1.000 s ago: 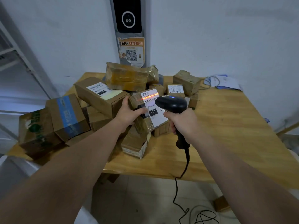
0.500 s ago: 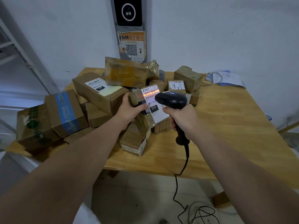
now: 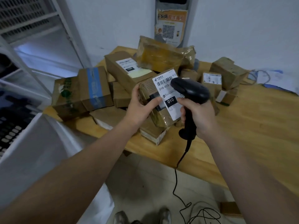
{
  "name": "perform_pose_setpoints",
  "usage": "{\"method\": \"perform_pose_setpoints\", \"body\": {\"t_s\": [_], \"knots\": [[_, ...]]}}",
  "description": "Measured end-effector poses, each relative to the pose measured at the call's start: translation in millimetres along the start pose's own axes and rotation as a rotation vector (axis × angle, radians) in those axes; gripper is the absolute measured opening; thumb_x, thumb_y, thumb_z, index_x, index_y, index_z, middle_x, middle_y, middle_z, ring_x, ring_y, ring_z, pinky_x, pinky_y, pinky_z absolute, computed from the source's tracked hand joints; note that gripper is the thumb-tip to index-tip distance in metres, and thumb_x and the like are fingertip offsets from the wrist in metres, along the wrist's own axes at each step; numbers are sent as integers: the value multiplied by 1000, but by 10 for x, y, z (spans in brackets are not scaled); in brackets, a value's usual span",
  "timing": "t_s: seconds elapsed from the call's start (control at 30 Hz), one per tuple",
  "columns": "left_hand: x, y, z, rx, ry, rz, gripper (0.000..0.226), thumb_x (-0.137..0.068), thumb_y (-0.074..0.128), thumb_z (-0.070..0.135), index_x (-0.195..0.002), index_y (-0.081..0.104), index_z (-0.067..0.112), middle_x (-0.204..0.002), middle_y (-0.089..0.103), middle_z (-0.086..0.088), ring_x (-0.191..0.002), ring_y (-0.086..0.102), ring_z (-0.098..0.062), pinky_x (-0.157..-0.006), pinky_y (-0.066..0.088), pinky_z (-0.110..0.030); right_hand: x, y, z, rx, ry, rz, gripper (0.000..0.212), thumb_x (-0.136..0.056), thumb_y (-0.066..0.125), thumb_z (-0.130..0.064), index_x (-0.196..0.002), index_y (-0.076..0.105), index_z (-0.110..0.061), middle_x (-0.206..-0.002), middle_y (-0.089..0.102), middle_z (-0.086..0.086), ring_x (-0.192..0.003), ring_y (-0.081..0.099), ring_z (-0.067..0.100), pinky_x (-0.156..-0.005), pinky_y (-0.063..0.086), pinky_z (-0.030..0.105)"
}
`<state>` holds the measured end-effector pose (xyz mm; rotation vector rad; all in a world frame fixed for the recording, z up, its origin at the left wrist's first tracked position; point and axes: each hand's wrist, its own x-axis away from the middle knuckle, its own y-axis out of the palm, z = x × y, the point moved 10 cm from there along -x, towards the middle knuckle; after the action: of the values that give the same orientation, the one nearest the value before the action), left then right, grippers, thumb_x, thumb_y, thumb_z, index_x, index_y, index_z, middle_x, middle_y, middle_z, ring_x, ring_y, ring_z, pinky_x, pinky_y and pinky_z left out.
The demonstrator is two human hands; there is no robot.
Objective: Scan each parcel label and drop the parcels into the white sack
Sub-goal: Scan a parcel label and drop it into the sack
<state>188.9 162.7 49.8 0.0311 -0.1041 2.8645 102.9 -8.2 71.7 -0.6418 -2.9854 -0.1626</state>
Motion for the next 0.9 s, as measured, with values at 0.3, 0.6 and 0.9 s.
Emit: {"method": "perform_pose_setpoints", "body": {"t_s": [0.3, 0.6, 0.9], "knots": [[759, -1926, -660, 56, -67, 351, 68, -86, 66, 34, -139, 24, 35, -132, 50, -1, -117, 55, -20, -74, 54, -18, 346, 1658, 620, 83, -9, -370, 40, -89, 66, -12, -54, 53, 5, -49, 48, 15, -47, 46, 27, -62, 43, 34], [1806, -3684, -2075, -86, -331, 589, 88, -68, 78, 54, -138, 29, 33, -133, 49, -6, -120, 53, -22, -93, 51, -36, 959, 3140, 2141, 292, 319, -510, 31, -84, 72, -7, -58, 58, -12, -41, 53, -8, -39, 51, 4, -46, 42, 19], [2011, -4110, -3872, -505, -750, 542, 96, -70, 82, 38, -141, 19, 28, -127, 35, -16, -108, 49, -40, -88, 50, -50, 1199, 3712, 3572, 592, 437, -575, 13, -87, 66, -22, -86, 54, -25, -56, 58, -17, -56, 55, 1, -52, 39, 19]]}}
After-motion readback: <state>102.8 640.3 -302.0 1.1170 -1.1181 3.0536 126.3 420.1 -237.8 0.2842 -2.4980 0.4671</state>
